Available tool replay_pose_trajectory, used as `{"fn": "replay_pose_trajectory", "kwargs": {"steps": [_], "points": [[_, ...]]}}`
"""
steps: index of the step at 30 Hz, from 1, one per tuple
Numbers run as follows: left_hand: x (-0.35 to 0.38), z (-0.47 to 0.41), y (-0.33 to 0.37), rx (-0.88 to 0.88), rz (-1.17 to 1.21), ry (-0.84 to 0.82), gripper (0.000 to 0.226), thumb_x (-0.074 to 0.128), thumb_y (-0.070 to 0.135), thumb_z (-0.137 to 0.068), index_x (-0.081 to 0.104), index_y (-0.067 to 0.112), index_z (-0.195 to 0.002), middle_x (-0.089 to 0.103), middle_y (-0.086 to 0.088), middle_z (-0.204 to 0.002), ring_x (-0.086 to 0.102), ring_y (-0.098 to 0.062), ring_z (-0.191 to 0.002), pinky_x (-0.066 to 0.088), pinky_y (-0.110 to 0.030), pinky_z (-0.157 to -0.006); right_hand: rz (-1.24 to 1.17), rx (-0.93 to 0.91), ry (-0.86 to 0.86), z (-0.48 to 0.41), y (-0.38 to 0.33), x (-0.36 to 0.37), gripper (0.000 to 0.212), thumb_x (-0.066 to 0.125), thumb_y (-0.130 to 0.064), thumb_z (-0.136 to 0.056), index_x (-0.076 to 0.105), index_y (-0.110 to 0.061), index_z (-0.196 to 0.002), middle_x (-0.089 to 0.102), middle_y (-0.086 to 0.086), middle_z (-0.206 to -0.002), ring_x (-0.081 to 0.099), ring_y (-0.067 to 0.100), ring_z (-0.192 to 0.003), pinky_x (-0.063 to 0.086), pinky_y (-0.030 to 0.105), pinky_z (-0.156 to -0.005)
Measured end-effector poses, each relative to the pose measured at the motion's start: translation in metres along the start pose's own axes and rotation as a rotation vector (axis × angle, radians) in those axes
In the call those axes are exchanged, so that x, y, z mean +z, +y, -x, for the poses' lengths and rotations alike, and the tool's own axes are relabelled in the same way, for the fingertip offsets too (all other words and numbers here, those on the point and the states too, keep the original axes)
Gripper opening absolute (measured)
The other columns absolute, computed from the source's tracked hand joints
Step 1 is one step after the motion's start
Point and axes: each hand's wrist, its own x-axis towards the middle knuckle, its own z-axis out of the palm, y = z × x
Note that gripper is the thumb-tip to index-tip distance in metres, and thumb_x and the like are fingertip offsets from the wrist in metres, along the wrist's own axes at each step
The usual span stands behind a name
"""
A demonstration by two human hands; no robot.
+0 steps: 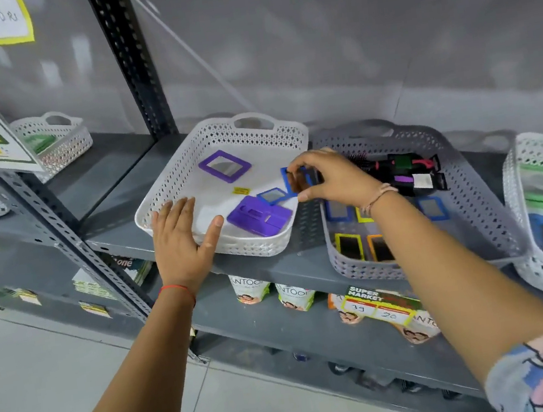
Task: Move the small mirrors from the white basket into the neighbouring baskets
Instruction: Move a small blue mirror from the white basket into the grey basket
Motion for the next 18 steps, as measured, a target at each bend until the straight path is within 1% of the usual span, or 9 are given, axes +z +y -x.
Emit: {"fn": "replay_pose_trajectory", "kwargs": {"steps": [4,7,8,10,12,13,14,15,18], "points": [[0.001,0.002,0.000,-0.005,0.013,0.002,0.080,0.033,0.062,-0.081,0.052,-0.001,-0.126,0.050,-0.021,-0.132,0.031,-0.034,-0.131,0.015,-0.048,-0.112,0.087,0.091,0.047,0.049,0.032,-0.026,0.047,0.077,-0.009,-0.071,0.060,-0.006,-0.115,0.060,0.012,-0.120,0.047,0.020,-0.108,0.025,0.020,-0.086],[0.001,0.002,0.000,-0.009,0.013,0.002,0.081,0.033,0.063,-0.080,0.052,-0.001,-0.127,0.049,-0.022,-0.133,0.030,-0.033,-0.132,0.013,-0.046,-0.112,0.139,0.203,-0.004,0.084,0.051,-0.038,0.046,0.075,-0.012,-0.075,0.059,-0.009,-0.117,0.057,0.010,-0.124,0.043,0.019,-0.109,0.028,0.023,-0.088],[0.001,0.002,0.000,-0.006,0.012,0.000,0.081,0.032,0.063,-0.080,0.051,-0.001,-0.127,0.049,-0.022,-0.133,0.030,-0.033,-0.132,0.013,-0.046,-0.113,0.169,0.232,-0.019,0.095,0.056,-0.042,0.043,0.075,-0.013,-0.075,0.059,-0.010,-0.115,0.058,0.010,-0.122,0.043,0.021,-0.109,0.029,0.023,-0.087],[0.001,0.002,0.000,-0.003,0.012,-0.006,0.081,0.032,0.063,-0.080,0.051,-0.002,-0.127,0.049,-0.022,-0.133,0.030,-0.033,-0.132,0.012,-0.045,-0.113,0.214,0.280,-0.064,0.115,0.063,-0.050,0.037,0.076,-0.012,-0.073,0.064,-0.007,-0.108,0.063,0.011,-0.113,0.046,0.018,-0.100,0.030,0.022,-0.084],[0.001,0.003,0.000,0.001,0.011,-0.010,0.081,0.032,0.062,-0.081,0.051,-0.002,-0.126,0.049,-0.023,-0.133,0.030,-0.034,-0.132,0.012,-0.045,-0.113,0.227,0.314,-0.130,0.130,0.066,-0.053,0.029,0.077,-0.005,-0.070,0.068,-0.002,-0.098,0.069,0.013,-0.100,0.053,0.020,-0.090,0.038,0.024,-0.084],[0.001,0.003,0.000,0.002,0.012,-0.009,0.081,0.032,0.062,-0.081,0.051,-0.002,-0.126,0.049,-0.023,-0.132,0.031,-0.035,-0.131,0.012,-0.046,-0.113,0.228,0.331,-0.164,0.135,0.068,-0.052,0.026,0.076,-0.001,-0.070,0.069,-0.002,-0.095,0.070,0.014,-0.095,0.059,0.024,-0.090,0.044,0.029,-0.088],[0.001,0.003,0.000,0.002,0.015,-0.006,0.080,0.032,0.061,-0.081,0.052,-0.003,-0.126,0.050,-0.024,-0.132,0.031,-0.036,-0.131,0.012,-0.046,-0.112,0.232,0.352,-0.194,0.138,0.070,-0.051,0.025,0.072,0.002,-0.071,0.070,-0.002,-0.096,0.071,0.015,-0.096,0.061,0.027,-0.094,0.047,0.034,-0.092],[0.001,0.003,0.001,0.004,0.020,-0.007,0.080,0.033,0.061,-0.081,0.052,-0.003,-0.125,0.050,-0.024,-0.131,0.031,-0.036,-0.130,0.012,-0.046,-0.112,0.245,0.385,-0.215,0.141,0.070,-0.051,0.030,0.070,0.003,-0.074,0.069,-0.004,-0.102,0.070,0.015,-0.104,0.061,0.028,-0.101,0.047,0.034,-0.096],[0.000,0.004,0.001,0.005,0.020,-0.007,0.080,0.033,0.061,-0.081,0.053,-0.004,-0.124,0.051,-0.024,-0.130,0.032,-0.037,-0.130,0.012,-0.047,-0.112,0.255,0.477,-0.261,0.141,0.070,-0.050,0.054,0.075,-0.003,-0.072,0.060,-0.010,-0.123,0.059,0.009,-0.129,0.053,0.026,-0.119,0.041,0.031,-0.101]]}}
